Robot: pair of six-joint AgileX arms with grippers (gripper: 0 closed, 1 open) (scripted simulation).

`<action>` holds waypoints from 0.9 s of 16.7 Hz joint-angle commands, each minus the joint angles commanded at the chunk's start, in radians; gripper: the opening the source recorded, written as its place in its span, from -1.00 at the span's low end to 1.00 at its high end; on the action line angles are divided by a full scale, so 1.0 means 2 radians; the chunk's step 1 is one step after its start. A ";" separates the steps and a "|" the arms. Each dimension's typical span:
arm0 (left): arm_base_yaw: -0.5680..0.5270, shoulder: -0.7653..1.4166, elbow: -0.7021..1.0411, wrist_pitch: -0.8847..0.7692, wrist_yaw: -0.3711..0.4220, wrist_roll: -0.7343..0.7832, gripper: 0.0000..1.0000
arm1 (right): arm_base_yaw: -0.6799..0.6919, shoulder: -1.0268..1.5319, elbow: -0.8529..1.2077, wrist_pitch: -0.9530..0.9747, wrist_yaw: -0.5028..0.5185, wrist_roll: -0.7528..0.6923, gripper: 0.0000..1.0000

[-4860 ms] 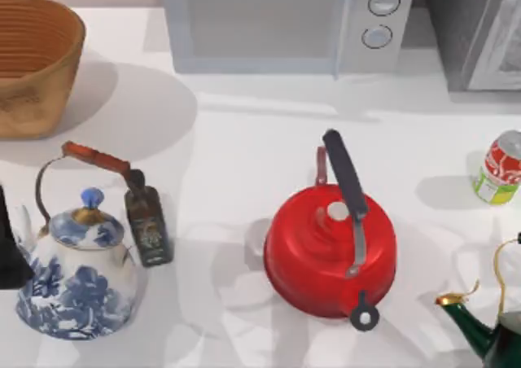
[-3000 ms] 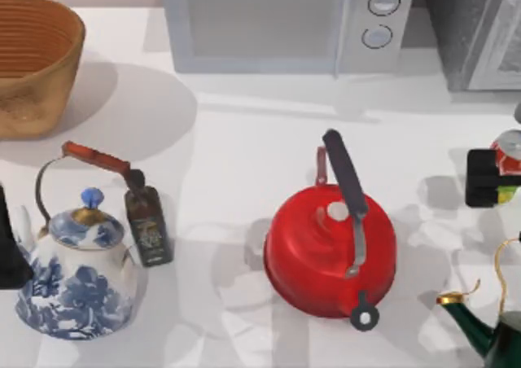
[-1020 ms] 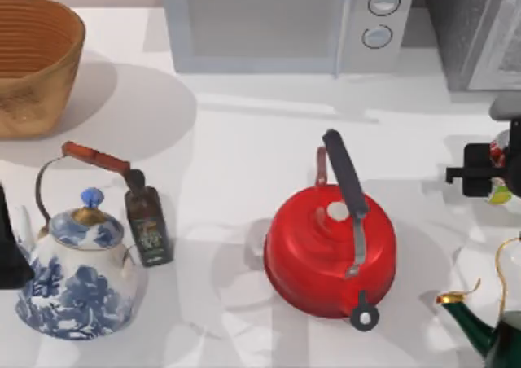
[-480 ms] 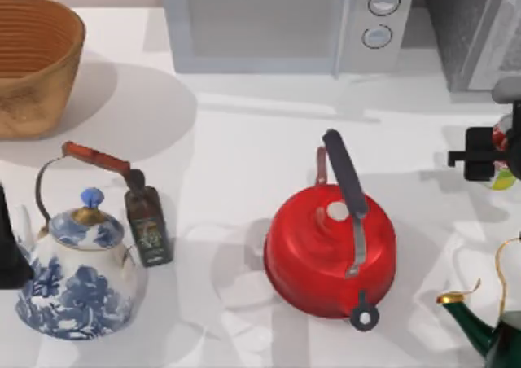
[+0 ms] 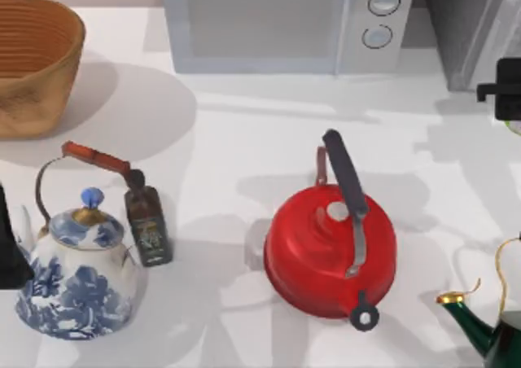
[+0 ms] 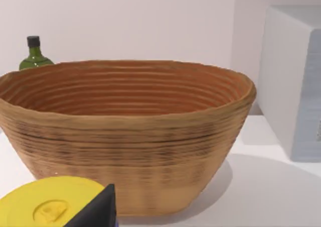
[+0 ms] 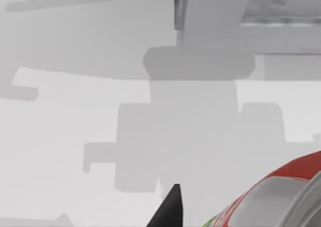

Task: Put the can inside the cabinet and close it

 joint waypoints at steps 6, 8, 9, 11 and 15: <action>0.000 0.000 0.000 0.000 0.000 0.000 1.00 | -0.001 -0.022 0.019 -0.030 -0.001 -0.001 -1.00; 0.000 0.000 0.000 0.000 0.000 0.000 1.00 | 0.000 -0.021 0.018 -0.029 -0.001 0.000 -1.00; 0.000 0.000 0.000 0.000 0.000 0.000 1.00 | 0.000 -0.026 0.015 -0.027 -0.002 -0.001 -1.00; 0.000 0.000 0.000 0.000 0.000 0.000 1.00 | 0.000 -0.052 -0.002 -0.019 -0.005 -0.004 -1.00; 0.000 0.000 0.000 0.000 0.000 0.000 1.00 | -0.008 -0.167 -0.082 0.010 -0.014 -0.013 -1.00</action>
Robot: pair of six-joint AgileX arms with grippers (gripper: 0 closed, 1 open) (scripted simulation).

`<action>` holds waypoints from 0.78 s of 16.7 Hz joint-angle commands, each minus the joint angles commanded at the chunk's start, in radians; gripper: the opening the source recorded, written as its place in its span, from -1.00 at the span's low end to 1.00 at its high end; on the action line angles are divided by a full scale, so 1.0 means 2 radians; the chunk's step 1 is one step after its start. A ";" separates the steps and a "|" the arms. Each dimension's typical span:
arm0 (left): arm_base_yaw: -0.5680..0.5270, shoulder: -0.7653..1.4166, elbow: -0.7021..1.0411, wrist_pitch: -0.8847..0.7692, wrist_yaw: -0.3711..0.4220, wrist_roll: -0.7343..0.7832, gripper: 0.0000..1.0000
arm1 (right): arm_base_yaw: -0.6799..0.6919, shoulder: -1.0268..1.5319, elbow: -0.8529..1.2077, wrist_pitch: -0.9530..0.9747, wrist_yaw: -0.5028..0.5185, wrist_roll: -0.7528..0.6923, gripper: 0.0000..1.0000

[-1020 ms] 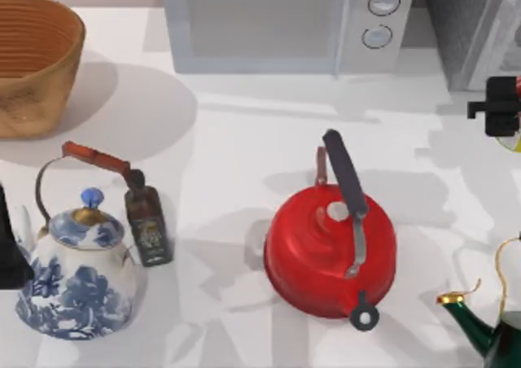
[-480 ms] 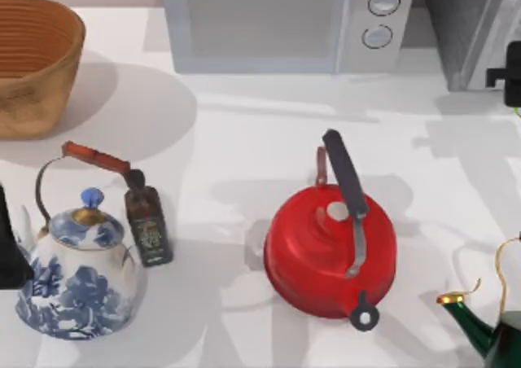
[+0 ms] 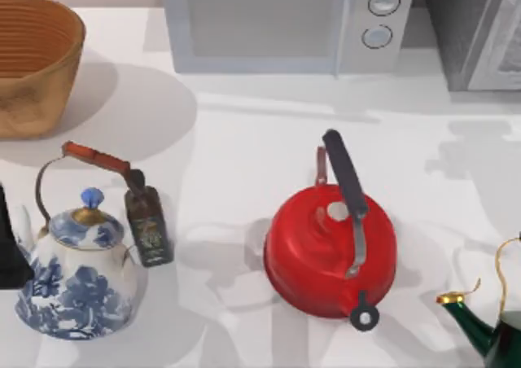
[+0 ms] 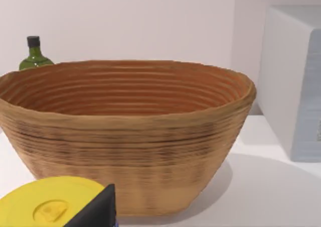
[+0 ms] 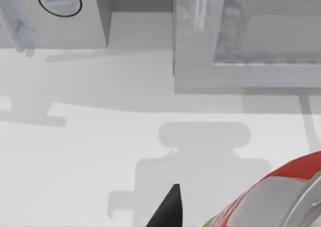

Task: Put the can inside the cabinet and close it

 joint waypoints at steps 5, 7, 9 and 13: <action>0.000 0.000 0.000 0.000 0.000 0.000 1.00 | -0.026 -0.227 -0.153 0.049 -0.010 -0.014 -1.00; 0.000 0.000 0.000 0.000 0.000 0.000 1.00 | -0.036 -0.319 -0.221 0.069 -0.015 -0.021 -1.00; 0.000 0.000 0.000 0.000 0.000 0.000 1.00 | -0.045 -0.406 -0.283 0.089 -0.020 -0.028 -1.00; 0.000 0.000 0.000 0.000 0.000 0.000 1.00 | -0.057 -0.538 -0.381 0.129 -0.031 -0.039 -1.00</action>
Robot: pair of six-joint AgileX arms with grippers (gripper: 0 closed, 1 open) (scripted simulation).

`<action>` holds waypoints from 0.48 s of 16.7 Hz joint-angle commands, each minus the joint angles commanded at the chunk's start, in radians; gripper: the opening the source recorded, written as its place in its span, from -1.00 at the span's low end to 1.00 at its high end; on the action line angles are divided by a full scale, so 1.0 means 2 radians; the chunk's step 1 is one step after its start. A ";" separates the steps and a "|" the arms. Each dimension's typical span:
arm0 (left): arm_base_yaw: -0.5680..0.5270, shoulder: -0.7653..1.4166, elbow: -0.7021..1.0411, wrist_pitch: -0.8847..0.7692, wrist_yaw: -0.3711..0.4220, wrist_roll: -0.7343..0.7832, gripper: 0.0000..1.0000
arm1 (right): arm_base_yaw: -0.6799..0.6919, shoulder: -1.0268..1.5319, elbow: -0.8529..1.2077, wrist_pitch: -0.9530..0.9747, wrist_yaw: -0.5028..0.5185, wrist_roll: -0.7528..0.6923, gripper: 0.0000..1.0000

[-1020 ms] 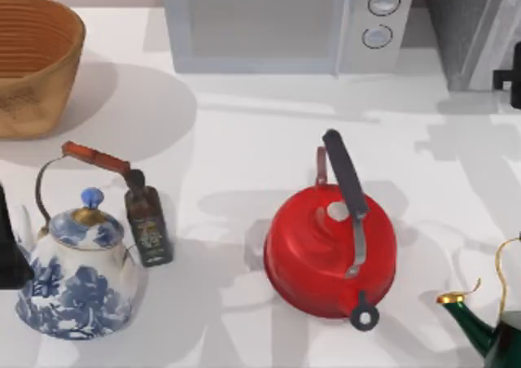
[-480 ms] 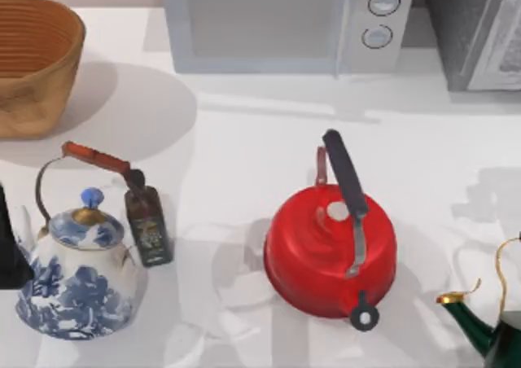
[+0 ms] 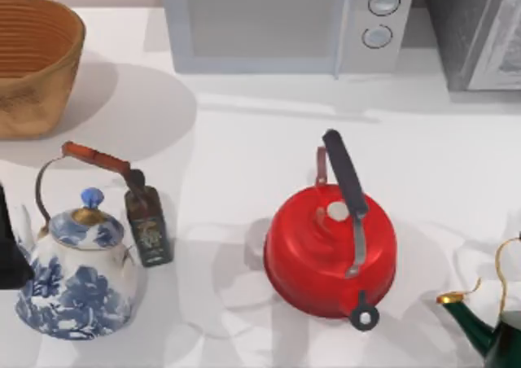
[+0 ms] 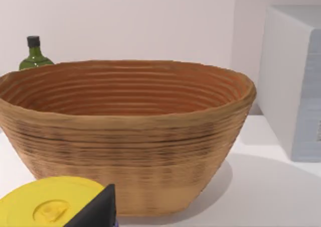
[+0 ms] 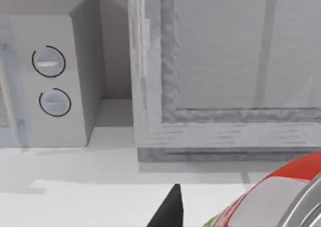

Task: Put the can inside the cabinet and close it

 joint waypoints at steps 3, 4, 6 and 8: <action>0.000 0.000 0.000 0.000 0.000 0.000 1.00 | -0.002 -0.045 -0.039 0.020 -0.007 -0.004 -1.00; 0.000 0.000 0.000 0.000 0.000 0.000 1.00 | -0.002 -0.050 -0.043 0.023 -0.008 -0.004 -1.00; 0.000 0.000 0.000 0.000 0.000 0.000 1.00 | -0.002 -0.050 -0.043 0.023 -0.008 -0.004 -1.00; 0.000 0.000 0.000 0.000 0.000 0.000 1.00 | -0.001 -0.047 -0.042 0.021 -0.007 -0.003 -1.00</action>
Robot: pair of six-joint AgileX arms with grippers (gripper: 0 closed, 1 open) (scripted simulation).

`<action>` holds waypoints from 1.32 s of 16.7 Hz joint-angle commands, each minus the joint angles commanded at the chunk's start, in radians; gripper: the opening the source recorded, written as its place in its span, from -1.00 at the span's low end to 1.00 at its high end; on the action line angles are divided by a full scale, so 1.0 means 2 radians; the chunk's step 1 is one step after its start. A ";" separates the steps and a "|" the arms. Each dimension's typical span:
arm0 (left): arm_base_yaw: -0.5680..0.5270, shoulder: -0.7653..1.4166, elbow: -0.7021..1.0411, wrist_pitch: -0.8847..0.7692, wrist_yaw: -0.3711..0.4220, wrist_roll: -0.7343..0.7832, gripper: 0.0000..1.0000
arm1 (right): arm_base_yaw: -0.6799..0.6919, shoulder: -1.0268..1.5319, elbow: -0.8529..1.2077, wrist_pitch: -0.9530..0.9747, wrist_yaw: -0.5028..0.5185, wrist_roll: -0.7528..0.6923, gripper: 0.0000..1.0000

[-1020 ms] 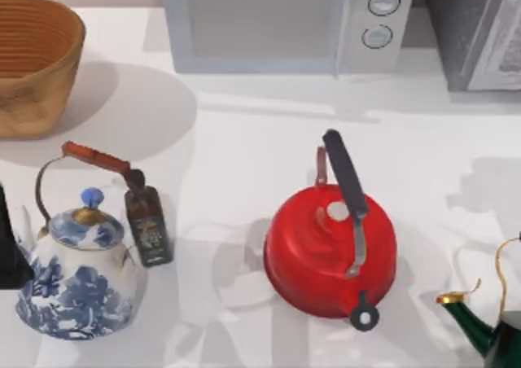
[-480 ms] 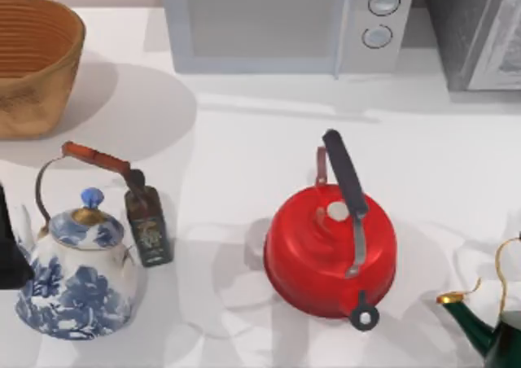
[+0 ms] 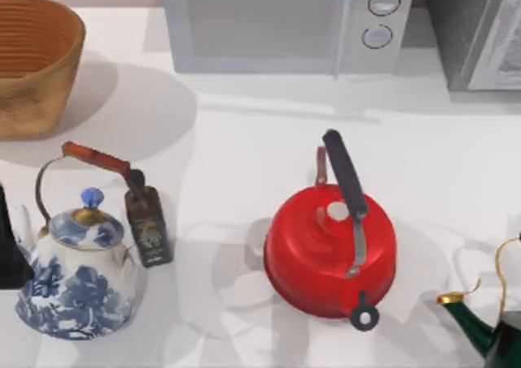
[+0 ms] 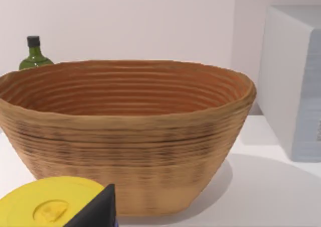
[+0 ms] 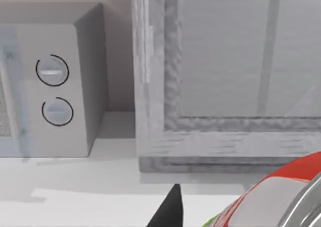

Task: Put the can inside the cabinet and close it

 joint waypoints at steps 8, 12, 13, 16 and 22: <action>0.000 0.000 0.000 0.000 0.000 0.000 1.00 | 0.010 0.132 0.095 -0.071 0.026 -0.016 -1.00; 0.000 0.000 0.000 0.000 0.000 0.000 1.00 | 0.018 0.268 0.228 -0.129 0.051 -0.025 -1.00; 0.000 0.000 0.000 0.000 0.000 0.000 1.00 | 0.021 0.299 0.272 -0.139 0.056 -0.025 -1.00; 0.000 0.000 0.000 0.000 0.000 0.000 1.00 | 0.032 0.381 0.420 -0.160 0.071 -0.022 -1.00; 0.000 0.000 0.000 0.000 0.000 0.000 1.00 | 0.062 0.532 0.718 -0.184 0.090 -0.009 -1.00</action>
